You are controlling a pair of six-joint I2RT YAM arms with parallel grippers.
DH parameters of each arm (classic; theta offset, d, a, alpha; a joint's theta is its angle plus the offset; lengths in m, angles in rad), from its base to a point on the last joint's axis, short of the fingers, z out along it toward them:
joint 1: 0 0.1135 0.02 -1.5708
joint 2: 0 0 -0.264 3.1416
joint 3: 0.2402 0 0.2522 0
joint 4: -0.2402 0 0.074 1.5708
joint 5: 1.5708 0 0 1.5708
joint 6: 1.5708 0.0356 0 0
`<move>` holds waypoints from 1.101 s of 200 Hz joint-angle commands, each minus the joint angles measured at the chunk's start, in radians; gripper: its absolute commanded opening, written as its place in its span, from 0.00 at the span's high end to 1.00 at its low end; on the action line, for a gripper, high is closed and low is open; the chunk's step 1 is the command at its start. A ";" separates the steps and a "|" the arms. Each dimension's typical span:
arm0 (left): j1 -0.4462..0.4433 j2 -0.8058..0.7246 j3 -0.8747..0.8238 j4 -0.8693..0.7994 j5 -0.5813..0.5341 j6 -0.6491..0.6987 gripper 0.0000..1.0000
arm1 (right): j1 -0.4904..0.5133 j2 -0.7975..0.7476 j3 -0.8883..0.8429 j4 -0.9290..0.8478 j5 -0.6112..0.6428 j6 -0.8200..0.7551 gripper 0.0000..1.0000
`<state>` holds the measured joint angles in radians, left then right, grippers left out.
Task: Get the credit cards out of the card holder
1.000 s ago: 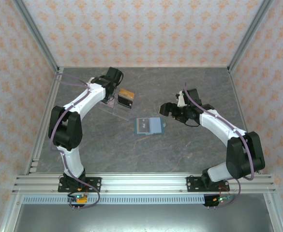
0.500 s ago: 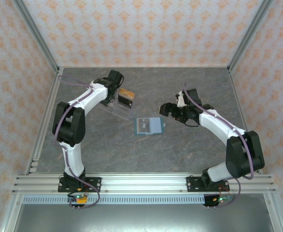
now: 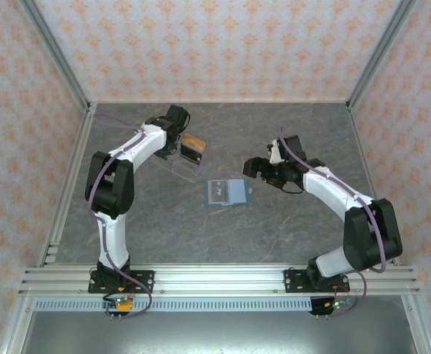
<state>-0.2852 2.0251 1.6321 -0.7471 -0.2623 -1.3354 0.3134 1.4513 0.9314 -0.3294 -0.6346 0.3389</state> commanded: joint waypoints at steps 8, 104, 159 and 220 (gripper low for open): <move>0.011 0.011 0.038 -0.018 0.007 0.028 0.78 | 0.004 0.002 0.017 -0.014 0.009 -0.011 0.11; 0.010 -0.109 0.011 0.022 0.100 0.261 0.71 | 0.009 -0.016 0.017 -0.023 0.032 -0.031 0.12; 0.001 -0.384 -0.291 0.134 0.224 0.405 0.34 | 0.164 0.031 0.058 -0.028 0.174 -0.014 0.15; 0.002 -0.585 -0.552 0.200 0.308 0.495 0.11 | 0.326 0.260 0.213 -0.100 0.298 0.005 0.31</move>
<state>-0.2859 1.5036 1.1465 -0.5934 0.0059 -0.9054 0.6006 1.6306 1.0786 -0.3618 -0.4290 0.3389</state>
